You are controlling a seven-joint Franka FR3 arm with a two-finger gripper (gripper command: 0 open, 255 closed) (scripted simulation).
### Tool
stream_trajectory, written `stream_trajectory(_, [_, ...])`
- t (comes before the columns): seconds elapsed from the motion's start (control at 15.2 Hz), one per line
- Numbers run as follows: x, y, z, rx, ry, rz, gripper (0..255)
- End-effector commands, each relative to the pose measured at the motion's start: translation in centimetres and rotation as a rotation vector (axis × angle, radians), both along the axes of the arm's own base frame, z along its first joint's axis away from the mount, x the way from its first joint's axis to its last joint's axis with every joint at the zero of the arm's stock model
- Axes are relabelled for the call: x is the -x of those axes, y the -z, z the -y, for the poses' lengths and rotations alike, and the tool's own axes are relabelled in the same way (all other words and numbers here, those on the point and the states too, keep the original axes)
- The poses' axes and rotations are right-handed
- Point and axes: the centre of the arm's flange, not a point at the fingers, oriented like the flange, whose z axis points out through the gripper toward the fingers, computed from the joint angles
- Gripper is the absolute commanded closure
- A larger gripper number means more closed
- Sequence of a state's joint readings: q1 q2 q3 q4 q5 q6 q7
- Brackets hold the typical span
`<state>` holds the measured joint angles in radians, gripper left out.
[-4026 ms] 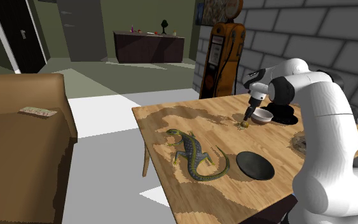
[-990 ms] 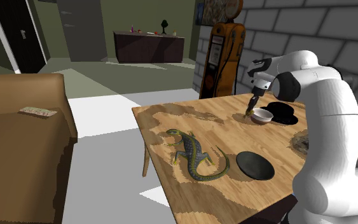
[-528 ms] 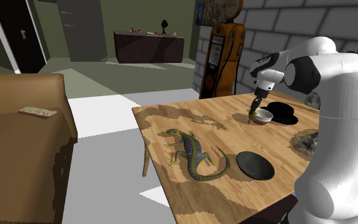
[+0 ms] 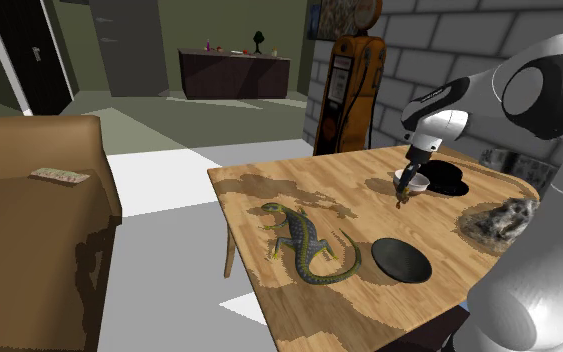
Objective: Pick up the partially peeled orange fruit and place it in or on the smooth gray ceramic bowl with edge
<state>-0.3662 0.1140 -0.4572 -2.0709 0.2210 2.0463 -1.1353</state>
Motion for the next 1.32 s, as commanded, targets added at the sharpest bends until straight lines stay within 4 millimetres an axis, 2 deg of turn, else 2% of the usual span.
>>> stream_trajectory(0.0, [1.7,-0.2,-2.2,0.0,-0.001,0.0,255])
stream_trajectory(1.06, [14.5,-1.4,-18.9,0.0,-0.001,0.0,255])
stream_trajectory(1.25, [14.9,-0.4,-19.4,0.0,-0.001,0.0,255])
